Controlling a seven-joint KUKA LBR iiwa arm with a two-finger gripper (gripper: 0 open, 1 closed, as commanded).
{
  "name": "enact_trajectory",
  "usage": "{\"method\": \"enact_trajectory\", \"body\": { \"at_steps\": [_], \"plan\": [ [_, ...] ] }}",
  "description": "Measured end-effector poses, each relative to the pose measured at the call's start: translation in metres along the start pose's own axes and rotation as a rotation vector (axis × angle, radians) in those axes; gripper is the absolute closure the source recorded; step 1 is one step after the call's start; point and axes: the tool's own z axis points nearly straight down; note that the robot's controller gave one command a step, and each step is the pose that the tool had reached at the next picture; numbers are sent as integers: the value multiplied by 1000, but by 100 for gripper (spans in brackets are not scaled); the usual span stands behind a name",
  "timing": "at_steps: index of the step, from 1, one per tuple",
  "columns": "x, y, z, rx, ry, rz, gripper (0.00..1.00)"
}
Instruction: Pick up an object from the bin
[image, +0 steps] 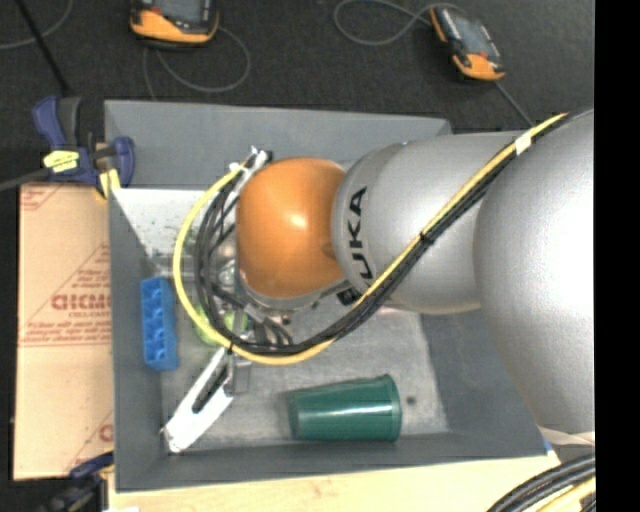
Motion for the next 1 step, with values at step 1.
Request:
{"method": "enact_trajectory", "body": {
  "at_steps": [1],
  "plan": [
    [28, 13, 76, 0, 2, -375, 0]
  ]
}}
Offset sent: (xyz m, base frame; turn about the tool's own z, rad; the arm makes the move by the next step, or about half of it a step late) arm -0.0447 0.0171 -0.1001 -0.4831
